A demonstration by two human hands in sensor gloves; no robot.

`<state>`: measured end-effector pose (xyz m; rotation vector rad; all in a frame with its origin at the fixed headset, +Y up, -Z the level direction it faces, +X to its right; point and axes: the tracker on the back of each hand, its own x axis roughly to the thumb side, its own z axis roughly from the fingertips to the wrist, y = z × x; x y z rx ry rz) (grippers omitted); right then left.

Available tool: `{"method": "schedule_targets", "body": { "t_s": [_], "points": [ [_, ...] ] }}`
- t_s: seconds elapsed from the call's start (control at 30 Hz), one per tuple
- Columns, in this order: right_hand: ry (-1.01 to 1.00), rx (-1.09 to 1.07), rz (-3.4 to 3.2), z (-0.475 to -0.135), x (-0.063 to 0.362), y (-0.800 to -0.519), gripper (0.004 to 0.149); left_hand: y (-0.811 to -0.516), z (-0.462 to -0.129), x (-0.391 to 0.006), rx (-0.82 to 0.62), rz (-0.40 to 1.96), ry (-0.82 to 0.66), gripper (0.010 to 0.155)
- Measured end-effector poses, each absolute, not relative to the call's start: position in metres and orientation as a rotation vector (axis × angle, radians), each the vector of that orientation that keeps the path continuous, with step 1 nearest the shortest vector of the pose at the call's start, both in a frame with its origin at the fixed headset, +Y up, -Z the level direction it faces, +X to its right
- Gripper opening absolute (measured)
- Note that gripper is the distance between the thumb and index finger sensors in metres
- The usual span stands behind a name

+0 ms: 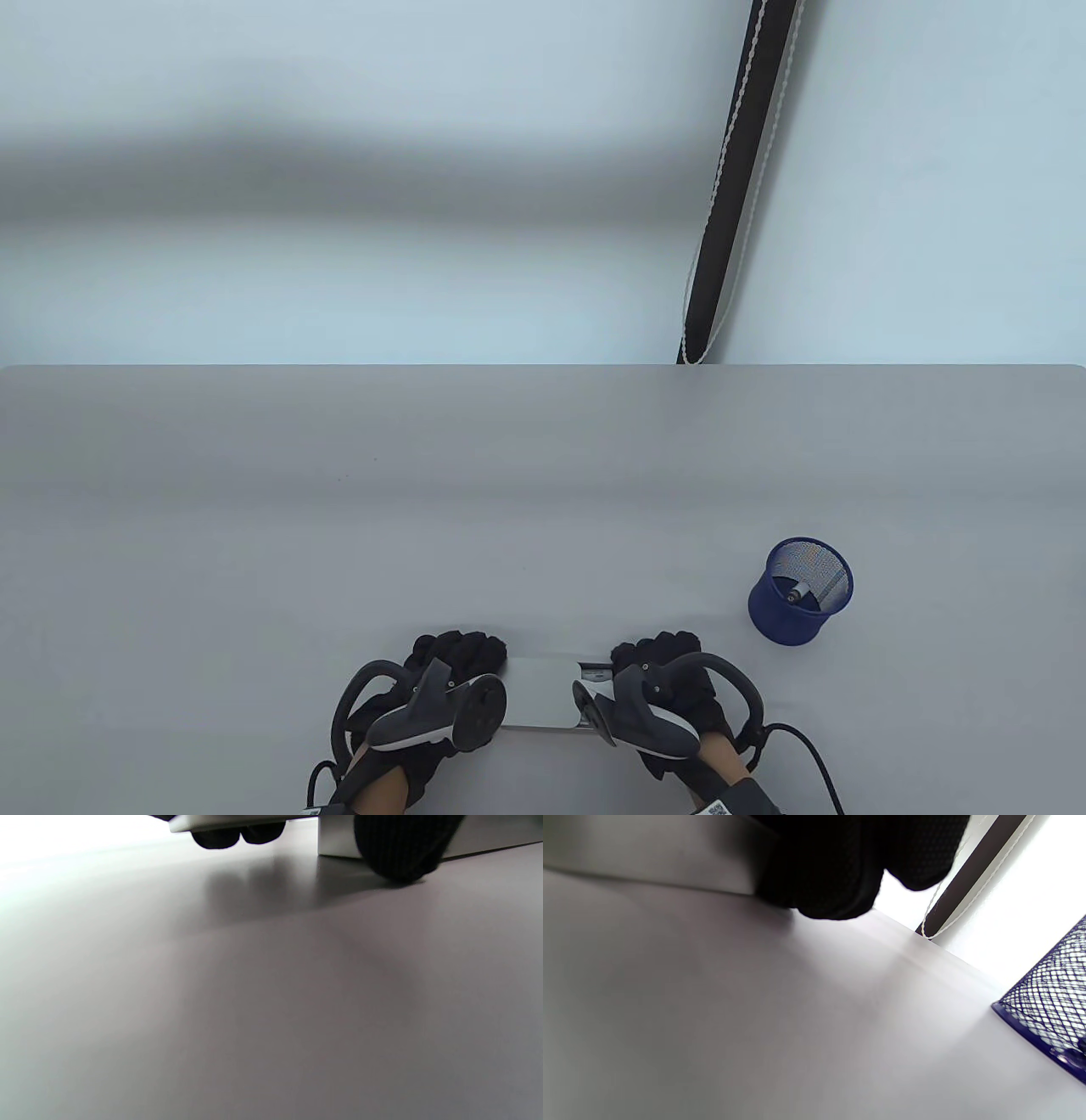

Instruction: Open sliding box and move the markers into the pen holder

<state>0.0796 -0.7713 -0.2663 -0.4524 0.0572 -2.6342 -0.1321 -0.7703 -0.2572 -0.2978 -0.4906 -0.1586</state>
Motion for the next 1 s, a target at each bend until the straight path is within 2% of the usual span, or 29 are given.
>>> {"method": "schedule_targets", "body": {
  "t_s": [0.43,1.0],
  "points": [
    [0.070,-0.456,-2.551,-0.2623,0.0740,-0.7722,0.088,-0.7703,-0.2572,-0.1321,-0.298,-0.159,-0.491,0.075],
    [0.038,-0.483,-2.551,-0.2606,0.0752,-0.7690,0.071,-0.7702,-0.2571,-0.1315,-0.295,-0.154,-0.489,0.075]
  ]
}}
